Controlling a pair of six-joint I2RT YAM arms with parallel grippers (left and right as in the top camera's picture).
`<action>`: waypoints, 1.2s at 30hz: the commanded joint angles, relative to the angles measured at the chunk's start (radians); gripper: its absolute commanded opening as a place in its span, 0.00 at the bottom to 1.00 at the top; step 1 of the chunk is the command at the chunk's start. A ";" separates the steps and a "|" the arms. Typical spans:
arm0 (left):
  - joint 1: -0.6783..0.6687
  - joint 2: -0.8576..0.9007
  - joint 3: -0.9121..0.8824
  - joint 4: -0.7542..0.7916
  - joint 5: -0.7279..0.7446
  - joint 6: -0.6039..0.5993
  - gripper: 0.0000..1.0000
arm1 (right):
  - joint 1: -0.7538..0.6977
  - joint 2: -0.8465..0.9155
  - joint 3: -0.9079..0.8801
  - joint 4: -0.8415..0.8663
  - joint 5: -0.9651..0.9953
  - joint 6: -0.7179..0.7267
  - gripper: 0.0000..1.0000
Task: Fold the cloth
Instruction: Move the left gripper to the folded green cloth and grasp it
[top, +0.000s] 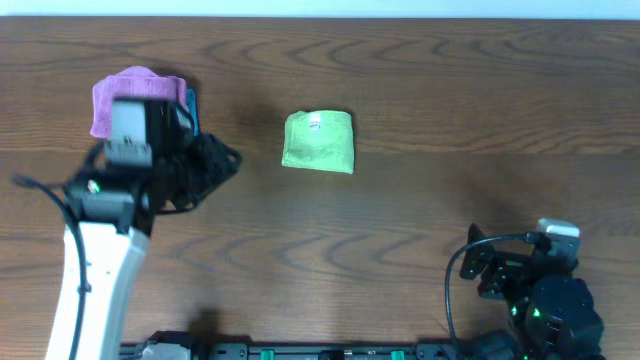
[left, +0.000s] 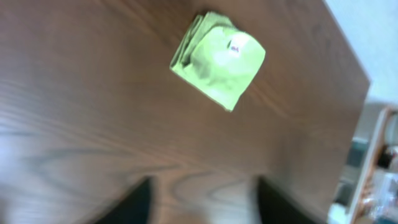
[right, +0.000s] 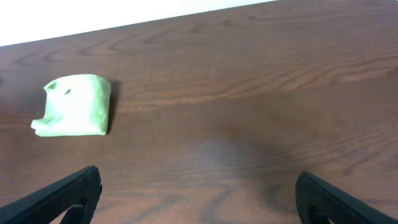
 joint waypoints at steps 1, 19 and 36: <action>-0.019 -0.056 -0.182 0.117 0.042 -0.161 0.84 | -0.007 -0.002 -0.007 -0.004 0.015 0.014 0.99; -0.105 0.265 -0.655 1.215 0.051 -0.612 0.95 | -0.007 -0.002 -0.007 -0.004 0.015 0.014 0.99; -0.124 0.579 -0.613 1.481 0.067 -0.651 0.95 | -0.007 -0.002 -0.007 -0.004 0.015 0.014 0.99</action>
